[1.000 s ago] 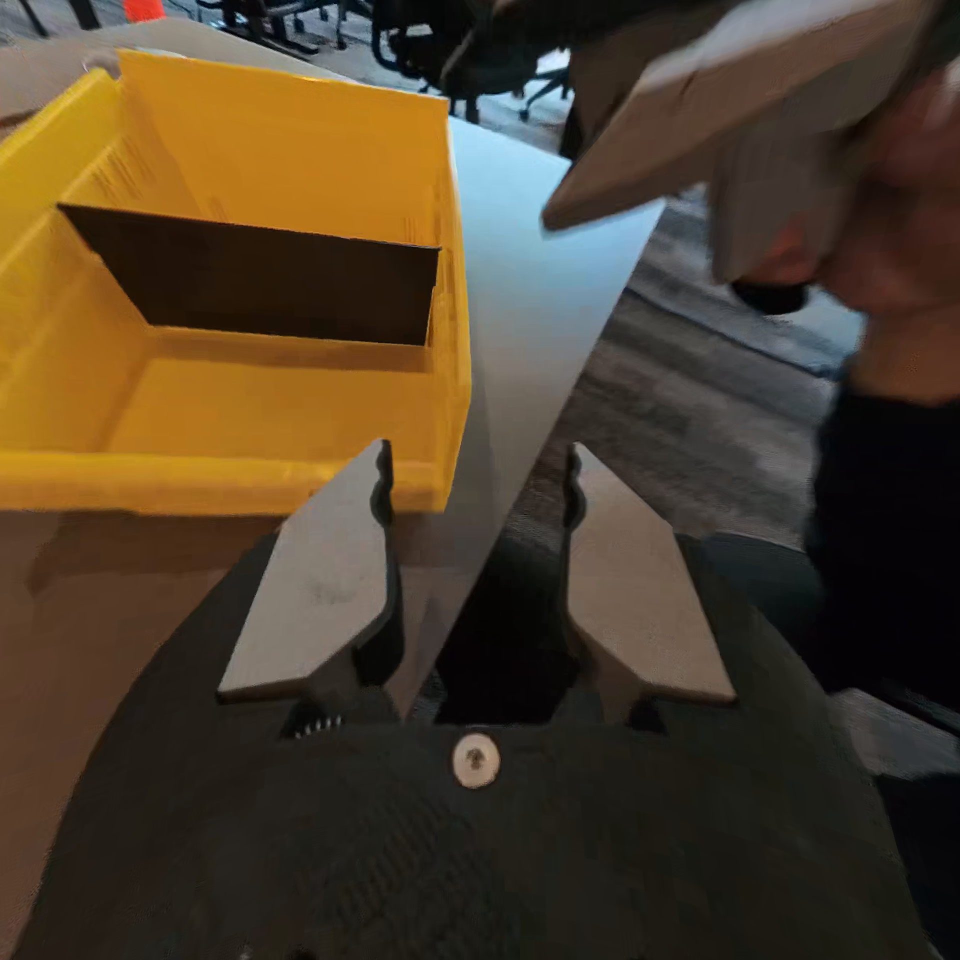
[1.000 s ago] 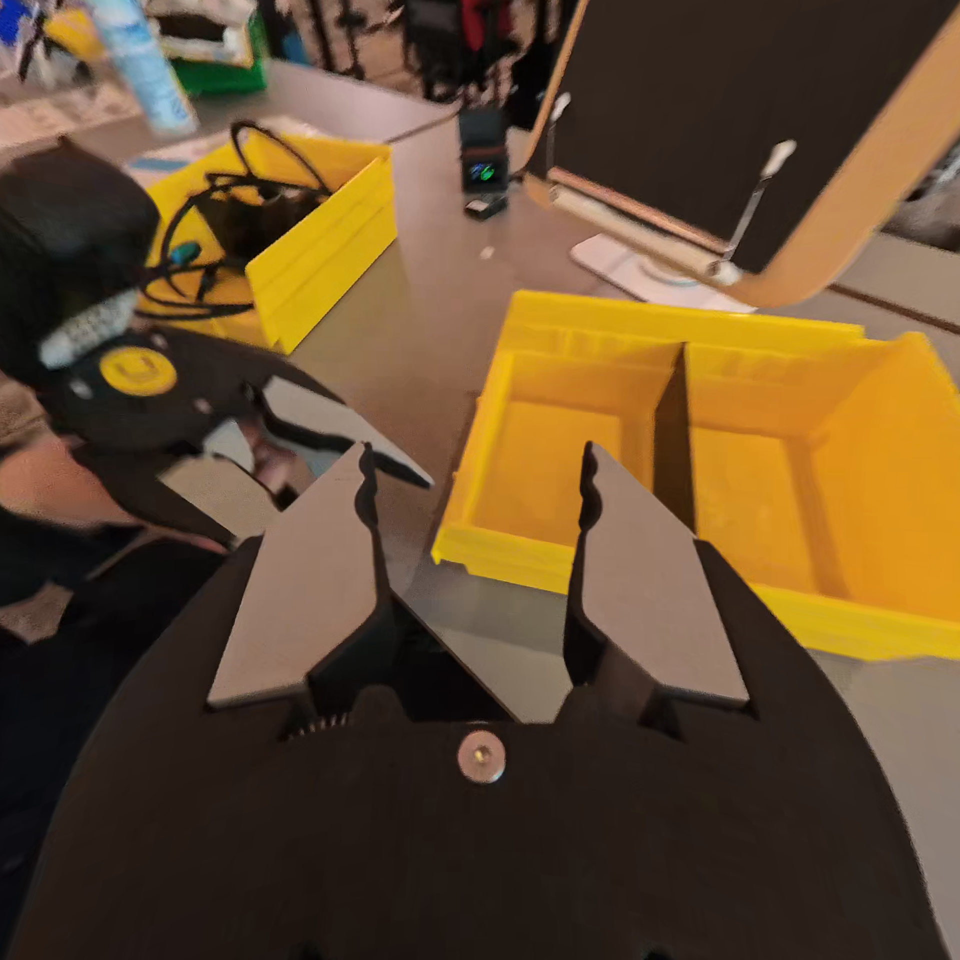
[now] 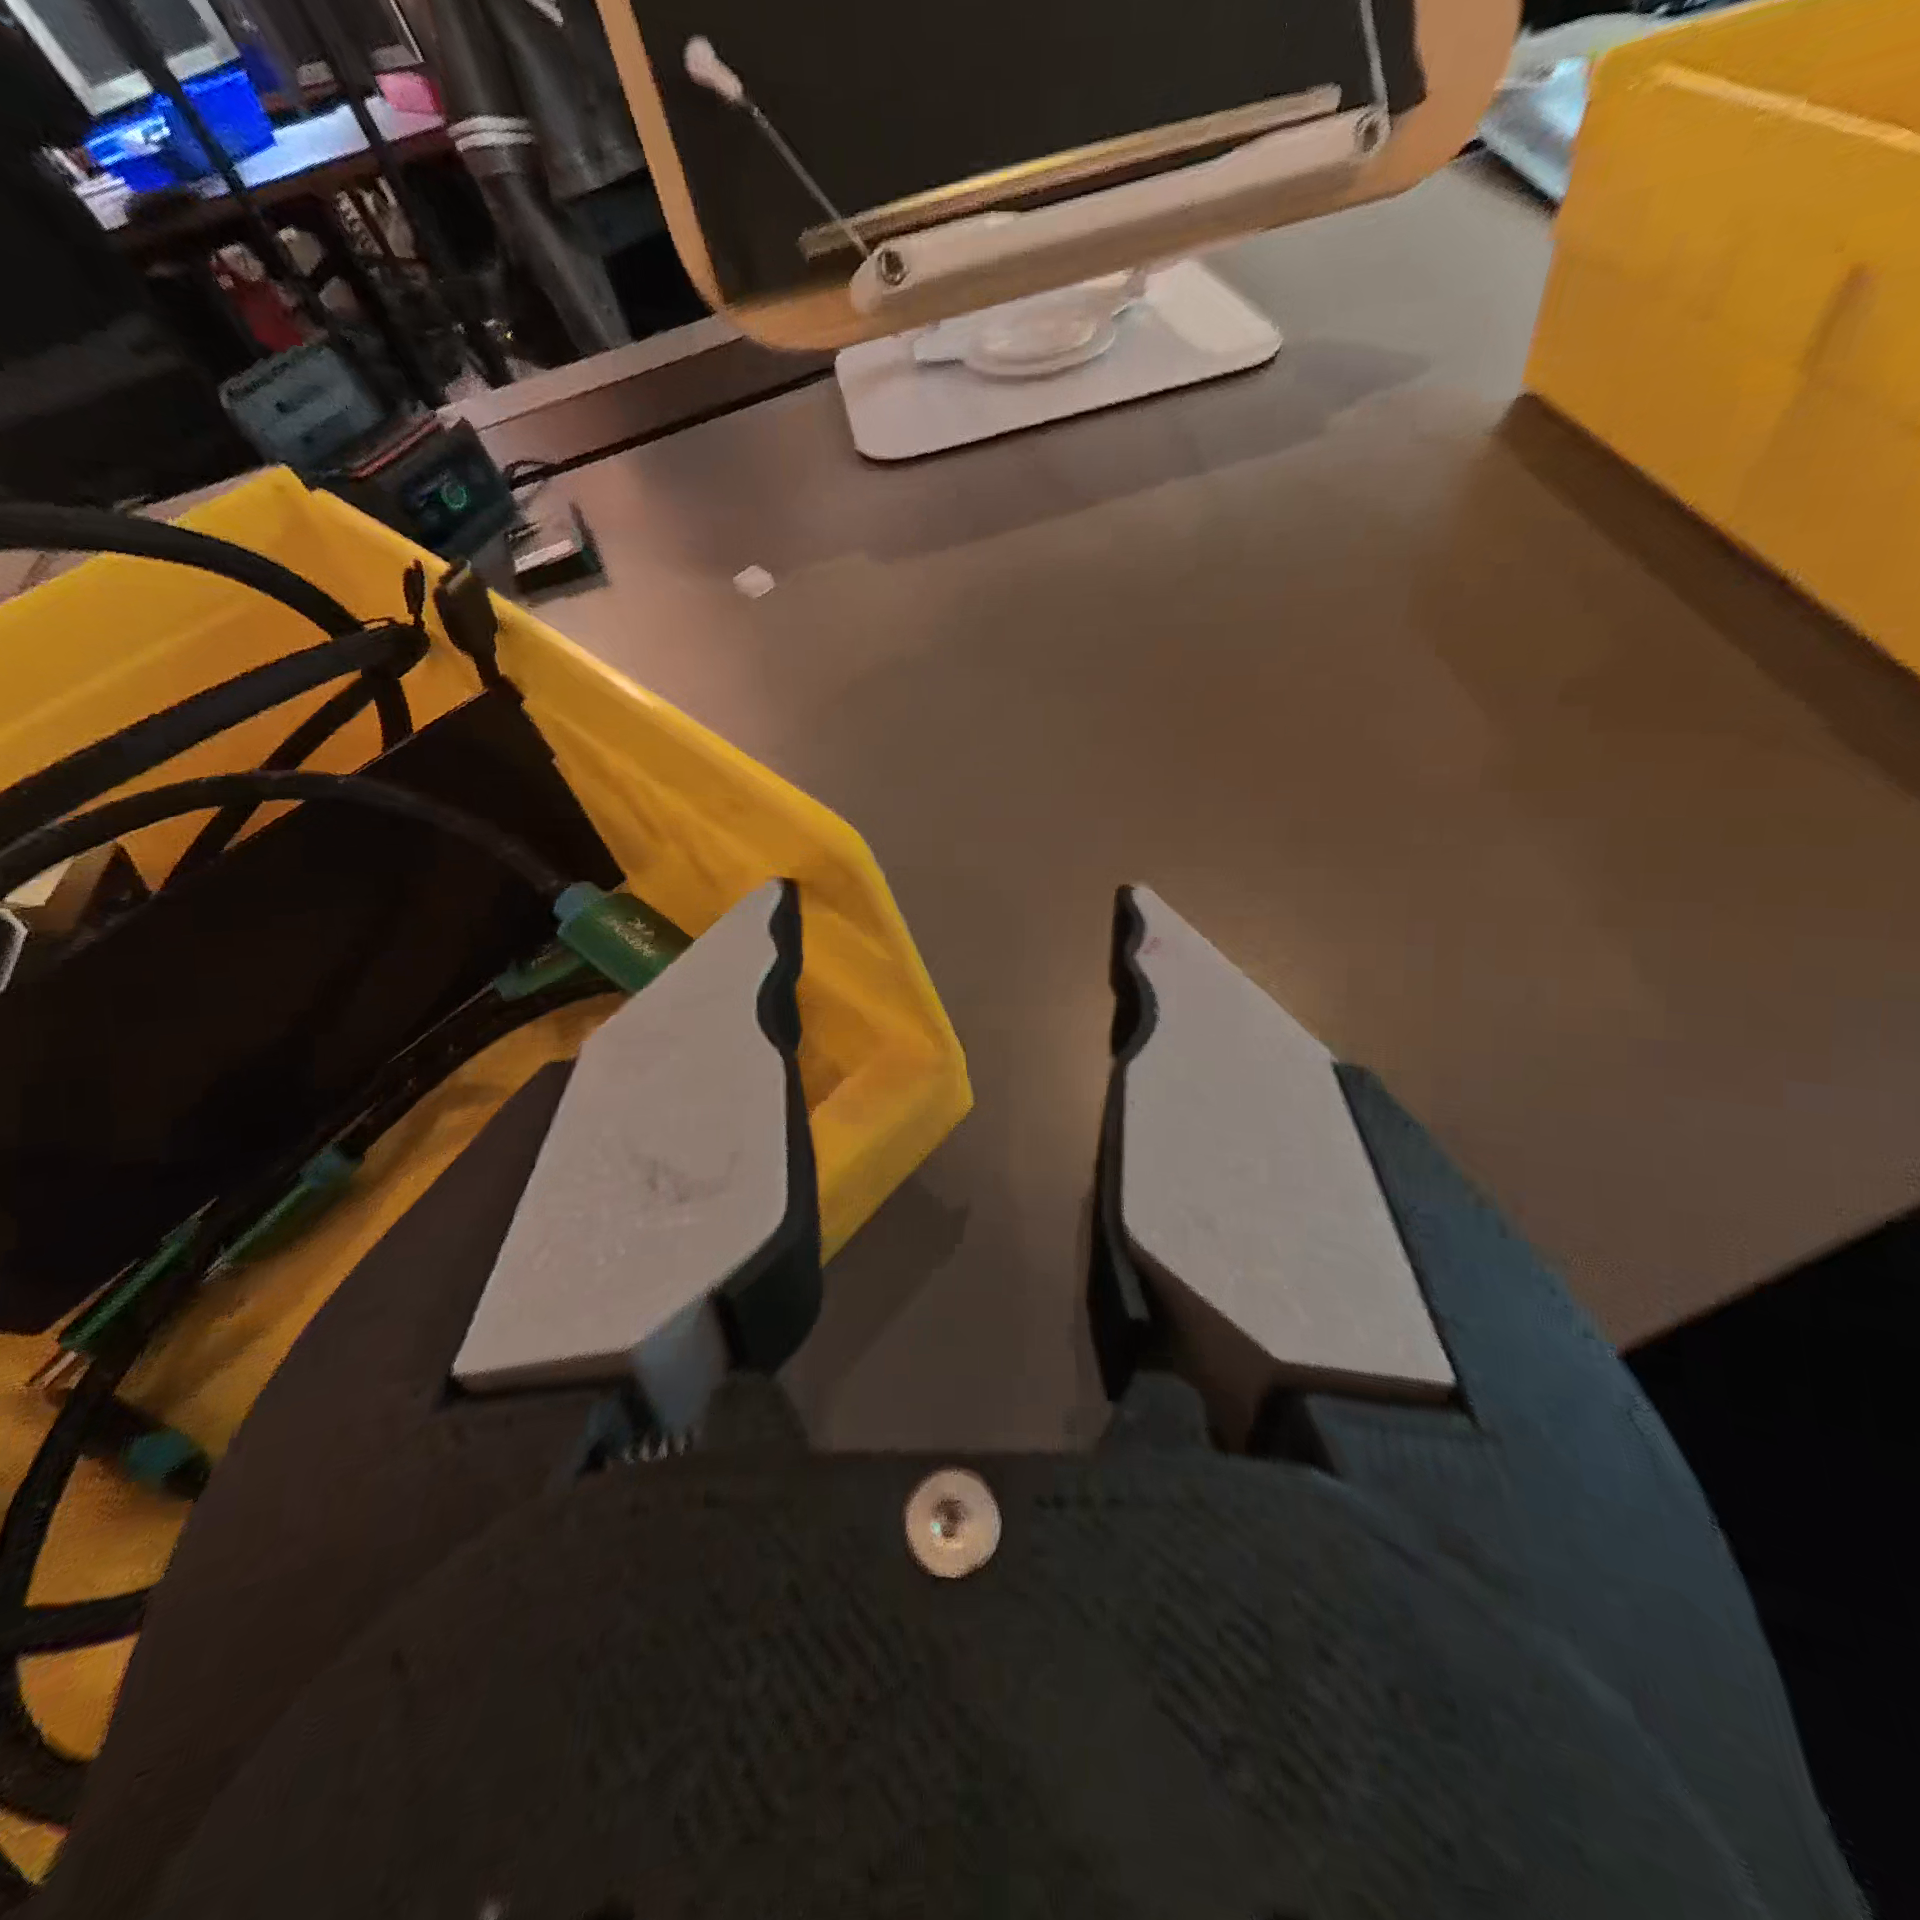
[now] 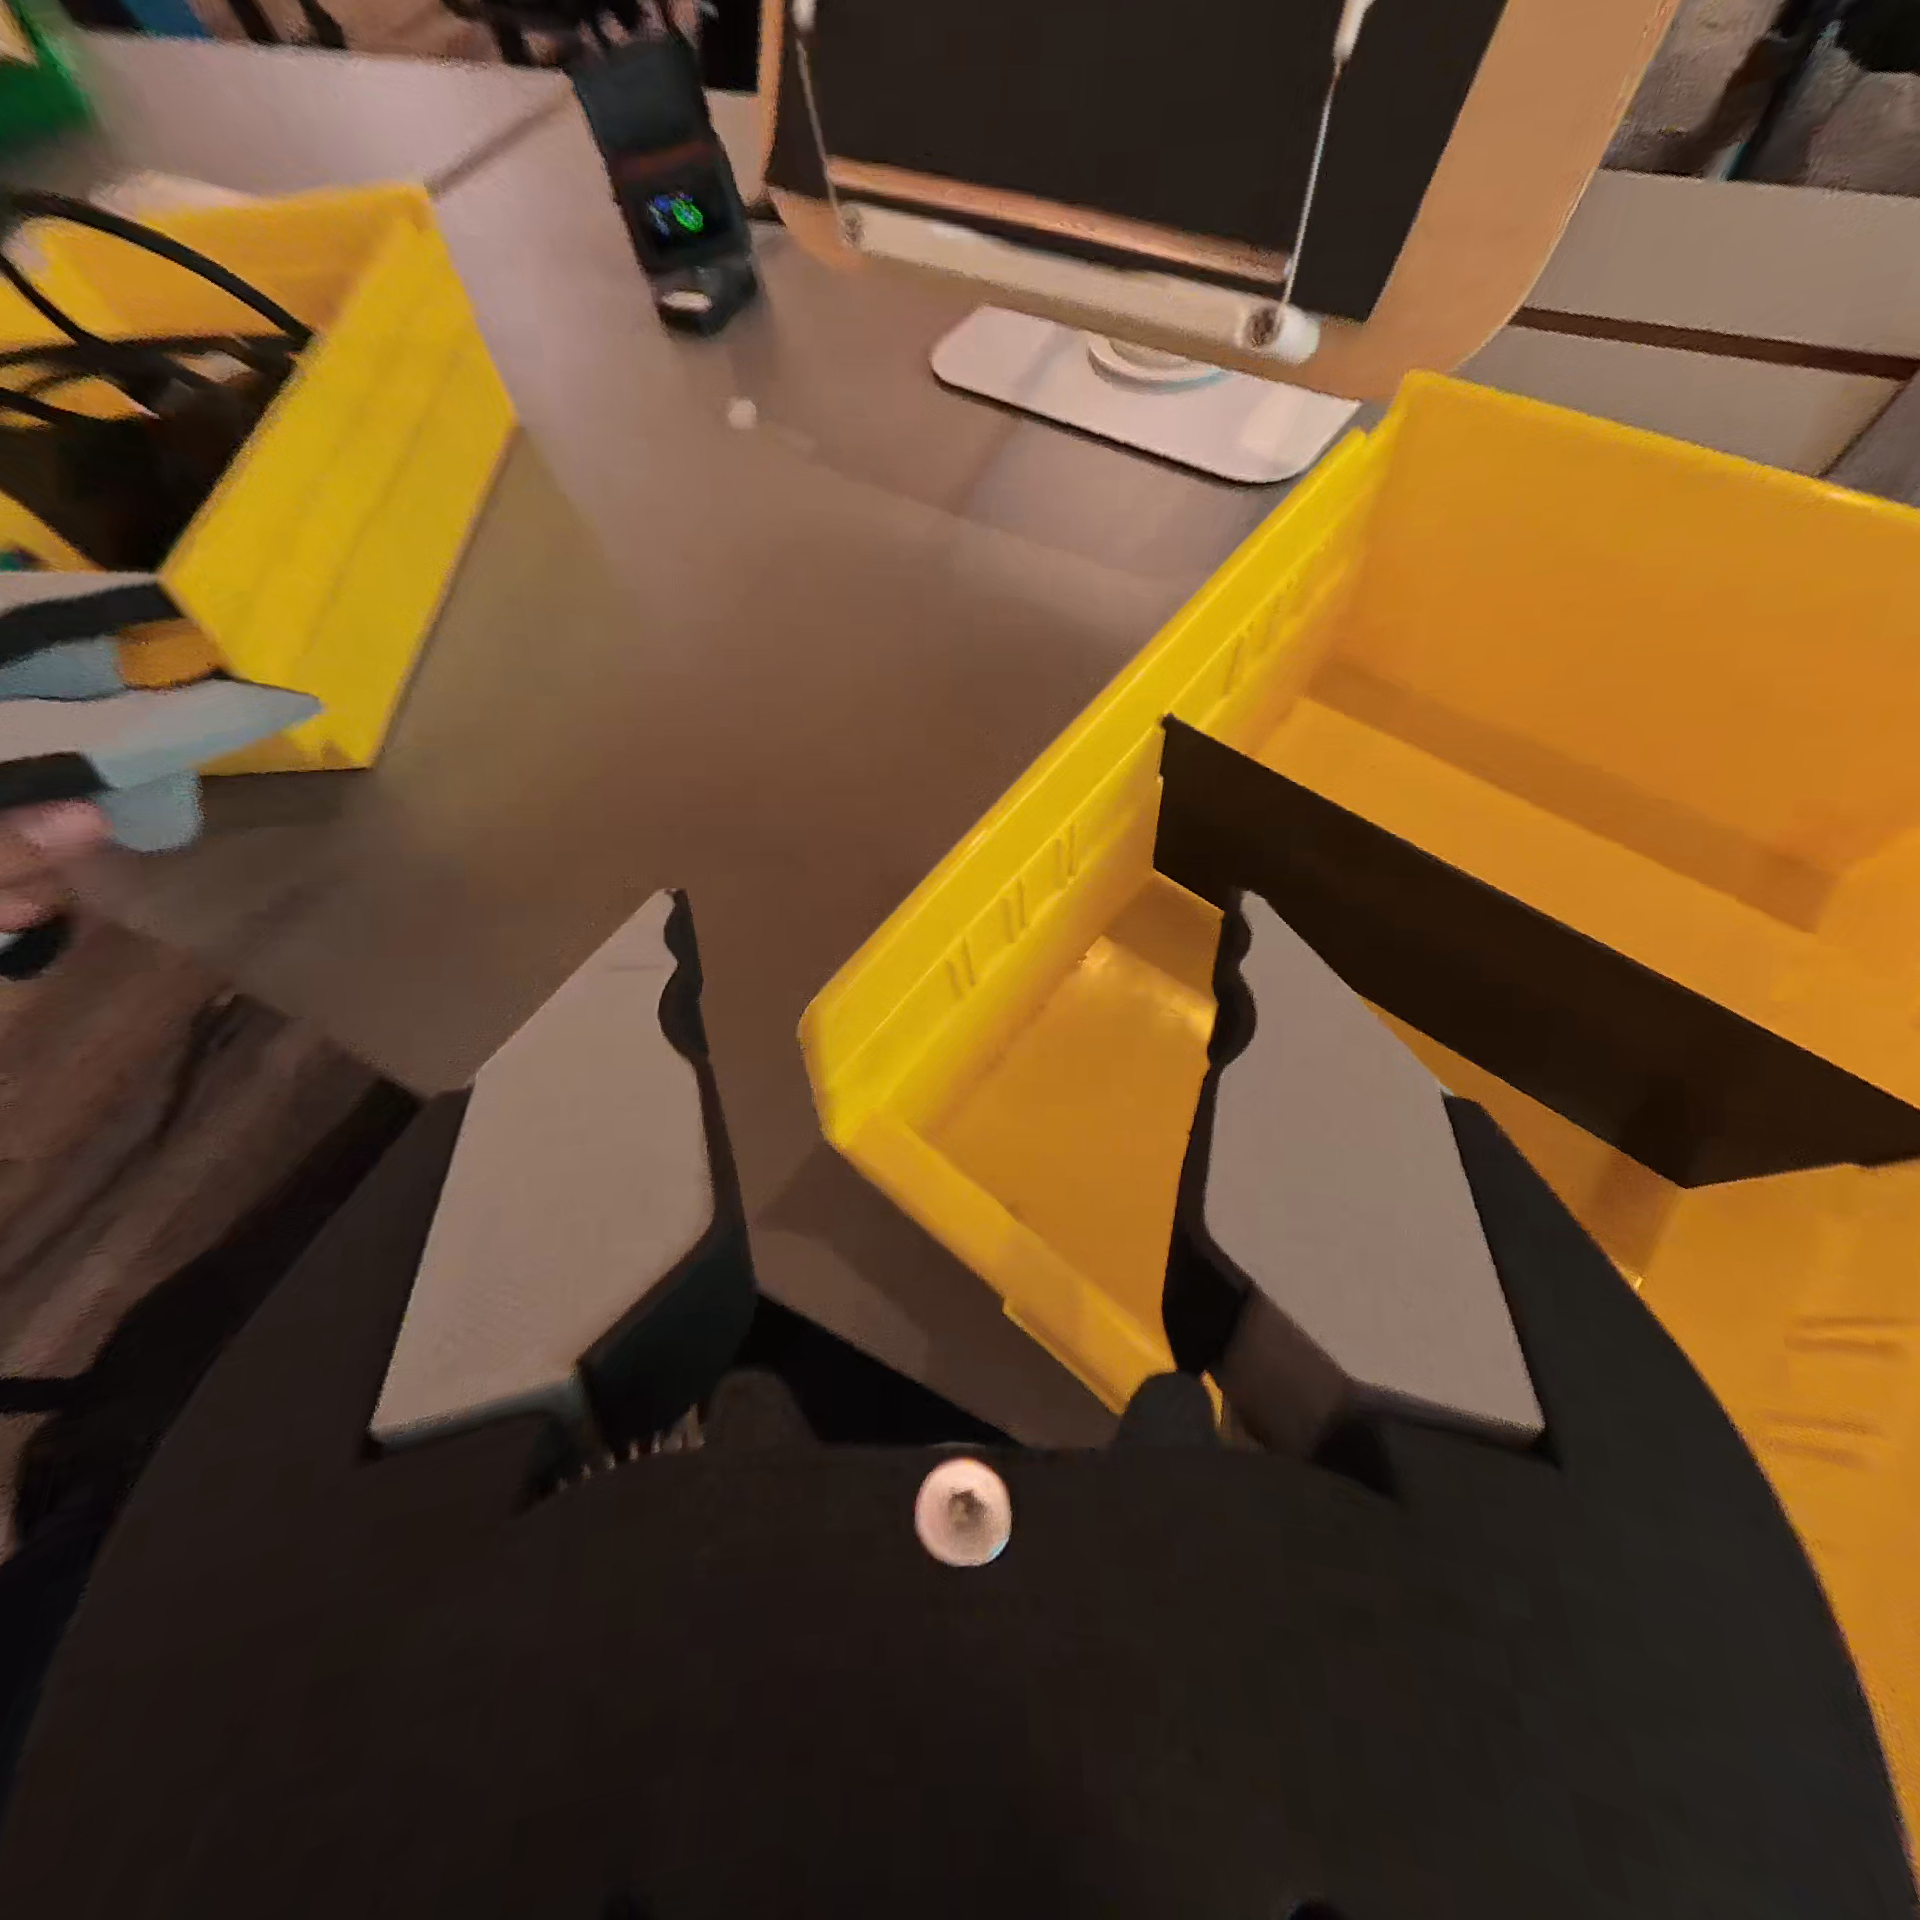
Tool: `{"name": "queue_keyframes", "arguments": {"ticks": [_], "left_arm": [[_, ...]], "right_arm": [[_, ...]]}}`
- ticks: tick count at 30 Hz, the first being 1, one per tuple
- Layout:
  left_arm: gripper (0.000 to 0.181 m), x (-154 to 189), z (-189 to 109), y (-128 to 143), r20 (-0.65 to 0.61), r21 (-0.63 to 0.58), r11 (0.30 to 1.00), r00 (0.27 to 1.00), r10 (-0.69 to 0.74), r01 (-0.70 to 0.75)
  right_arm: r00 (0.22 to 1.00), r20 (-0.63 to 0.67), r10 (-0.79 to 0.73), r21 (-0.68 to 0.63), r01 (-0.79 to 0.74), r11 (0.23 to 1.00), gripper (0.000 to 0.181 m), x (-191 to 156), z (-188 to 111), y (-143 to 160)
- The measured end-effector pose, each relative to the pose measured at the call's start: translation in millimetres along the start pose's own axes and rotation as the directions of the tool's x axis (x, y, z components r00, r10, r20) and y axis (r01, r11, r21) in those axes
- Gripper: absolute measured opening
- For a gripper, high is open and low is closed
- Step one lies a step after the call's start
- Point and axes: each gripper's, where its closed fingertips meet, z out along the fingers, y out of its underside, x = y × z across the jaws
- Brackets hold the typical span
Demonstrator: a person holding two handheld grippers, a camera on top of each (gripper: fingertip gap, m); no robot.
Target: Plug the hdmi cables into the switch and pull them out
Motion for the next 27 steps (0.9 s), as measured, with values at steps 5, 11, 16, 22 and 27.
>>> {"name": "queue_keyframes", "arguments": {"ticks": [5,11,16,22,27], "left_arm": [[0.018,-23,-5,4,0.074,0.048,0.999,0.997,0.001,-0.004],[0.012,-59,-29,22,0.105,0.028,0.999,0.994,-0.018,0.015],[0.023,-90,-46,34,0.167,0.034,0.998,0.984,-0.057,0.052],[0.06,-76,-25,34,0.086,0.01,0.997,0.993,-0.081,0.08],[0.009,-107,-30,39,0.211,-0.007,1.0,0.977,-0.011,0.013]], "right_arm": [[0.994,-0.082,-0.074,-0.111,0.064,0.992,0.091,0,57,30],[0.999,0.022,-0.035,-0.318,0.04,0.947,0.065,20,34,64],[0.999,0.003,0.054,-0.322,-0.05,0.946,0.062,45,23,70],[0.998,0.049,-0.05,-0.331,0.064,0.941,0.046,28,34,68],[0.999,-0.015,-0.05,-0.359,0.041,0.933,0.031,53,20,75]]}}
